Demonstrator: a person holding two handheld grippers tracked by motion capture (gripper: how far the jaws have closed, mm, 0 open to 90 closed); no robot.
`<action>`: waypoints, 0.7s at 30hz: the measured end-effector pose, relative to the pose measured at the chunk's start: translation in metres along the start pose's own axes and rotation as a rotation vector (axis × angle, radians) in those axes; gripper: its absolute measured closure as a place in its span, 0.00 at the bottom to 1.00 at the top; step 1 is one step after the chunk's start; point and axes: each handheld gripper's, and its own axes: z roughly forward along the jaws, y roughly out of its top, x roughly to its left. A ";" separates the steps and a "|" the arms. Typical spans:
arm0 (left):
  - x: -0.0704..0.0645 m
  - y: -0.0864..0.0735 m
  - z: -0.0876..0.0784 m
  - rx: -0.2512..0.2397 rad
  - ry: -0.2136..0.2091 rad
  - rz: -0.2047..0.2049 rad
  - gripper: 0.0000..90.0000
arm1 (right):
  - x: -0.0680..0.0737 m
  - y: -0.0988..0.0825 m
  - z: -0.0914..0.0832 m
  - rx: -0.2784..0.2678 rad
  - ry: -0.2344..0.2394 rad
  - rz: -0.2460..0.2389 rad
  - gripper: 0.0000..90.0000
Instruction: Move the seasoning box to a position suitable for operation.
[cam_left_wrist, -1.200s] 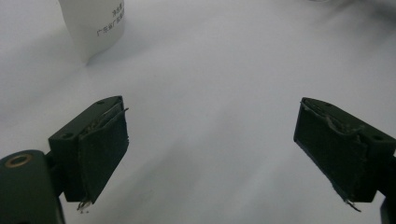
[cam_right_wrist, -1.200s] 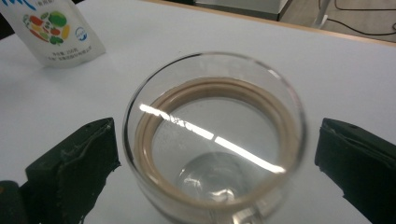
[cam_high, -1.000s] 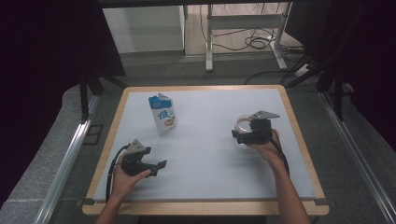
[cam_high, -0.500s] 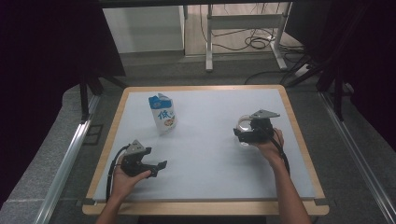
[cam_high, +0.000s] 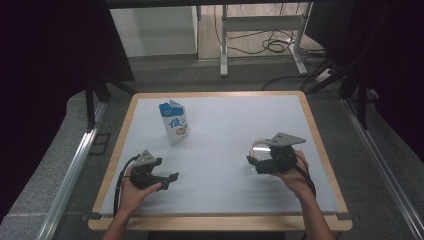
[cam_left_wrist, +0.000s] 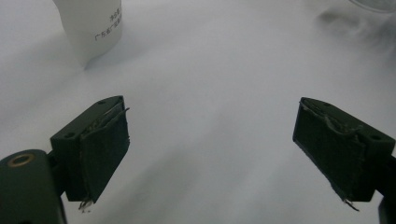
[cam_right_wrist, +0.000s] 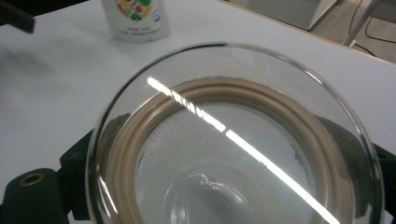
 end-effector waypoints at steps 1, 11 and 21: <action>0.000 0.000 0.000 0.000 0.001 0.000 0.12 | 0.003 -0.002 0.000 0.001 0.011 -0.002 0.13; 0.000 -0.001 0.002 0.012 0.006 0.007 0.12 | 0.010 -0.020 0.015 0.043 0.060 -0.016 0.13; -0.001 -0.001 0.004 0.027 0.006 0.016 0.12 | 0.006 -0.026 0.020 0.036 0.090 0.001 0.12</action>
